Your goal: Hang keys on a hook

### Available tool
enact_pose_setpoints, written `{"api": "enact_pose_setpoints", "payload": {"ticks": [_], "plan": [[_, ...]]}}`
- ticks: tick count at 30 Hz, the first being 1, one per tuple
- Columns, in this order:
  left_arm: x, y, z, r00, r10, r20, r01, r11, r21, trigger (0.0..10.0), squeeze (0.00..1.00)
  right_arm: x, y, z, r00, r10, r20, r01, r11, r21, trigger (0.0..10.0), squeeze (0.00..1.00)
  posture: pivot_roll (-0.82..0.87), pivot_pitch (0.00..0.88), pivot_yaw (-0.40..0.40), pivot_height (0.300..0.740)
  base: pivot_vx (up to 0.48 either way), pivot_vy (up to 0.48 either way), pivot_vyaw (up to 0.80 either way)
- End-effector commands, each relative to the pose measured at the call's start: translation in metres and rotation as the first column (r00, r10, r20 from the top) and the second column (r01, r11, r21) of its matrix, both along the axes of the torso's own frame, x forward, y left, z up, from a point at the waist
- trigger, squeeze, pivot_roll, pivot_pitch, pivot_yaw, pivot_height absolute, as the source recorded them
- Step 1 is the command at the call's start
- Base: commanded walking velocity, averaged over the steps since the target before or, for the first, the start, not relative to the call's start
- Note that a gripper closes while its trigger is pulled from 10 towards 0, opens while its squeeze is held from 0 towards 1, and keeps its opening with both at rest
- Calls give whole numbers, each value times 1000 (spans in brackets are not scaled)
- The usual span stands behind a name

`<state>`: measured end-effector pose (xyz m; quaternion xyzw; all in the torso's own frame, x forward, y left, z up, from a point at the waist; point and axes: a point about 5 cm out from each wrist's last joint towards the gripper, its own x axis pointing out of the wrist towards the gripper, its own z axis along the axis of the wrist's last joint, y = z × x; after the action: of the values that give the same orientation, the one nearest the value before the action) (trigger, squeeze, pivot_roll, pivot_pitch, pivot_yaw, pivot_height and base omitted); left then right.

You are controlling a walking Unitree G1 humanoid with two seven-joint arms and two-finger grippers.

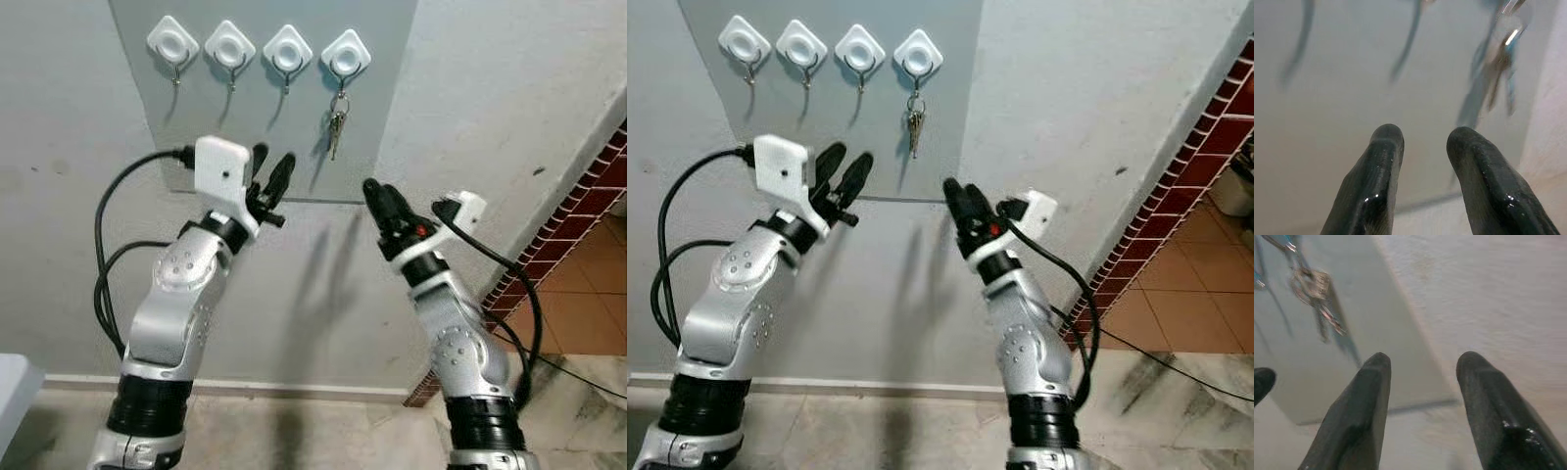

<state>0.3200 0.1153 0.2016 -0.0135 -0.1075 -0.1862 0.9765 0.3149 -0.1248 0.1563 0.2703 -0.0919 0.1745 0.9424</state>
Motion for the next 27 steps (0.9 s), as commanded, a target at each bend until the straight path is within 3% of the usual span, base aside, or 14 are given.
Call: {"api": "enact_pose_setpoints", "payload": {"ticks": [1,6,9,14,22,27], "plan": [[1,5,-17,998,34,-52,-35,999,-11,10000,0,-4,-8,-6,999,-53,-9,52,997,-51,10000,1000,96,36,-2,740,0,0,0],[4,12,-42,987,72,-145,-81,995,-58,10000,0,-12,-19,-21,993,-113,-39,109,990,-94,10000,1000,88,28,2,740,0,0,0],[3,16,-55,986,94,-141,-95,996,2,10000,0,-17,-30,-33,981,-180,-66,169,975,-146,10000,1000,81,20,6,740,0,0,0],[2,22,-75,978,99,-182,-98,995,10,10000,0,-24,-46,-43,947,-316,-61,288,916,-279,10000,1000,72,1,10,740,0,0,0],[4,33,-93,953,38,-300,-94,980,-174,10000,0,-41,-54,-50,931,-366,8,339,854,-395,10000,1000,56,0,22,740,0,0,0],[-2,36,-102,950,19,-313,-86,975,-203,10000,0,-53,-55,-59,921,-390,6,353,827,-438,10000,1000,47,0,32,740,0,0,0]]}}
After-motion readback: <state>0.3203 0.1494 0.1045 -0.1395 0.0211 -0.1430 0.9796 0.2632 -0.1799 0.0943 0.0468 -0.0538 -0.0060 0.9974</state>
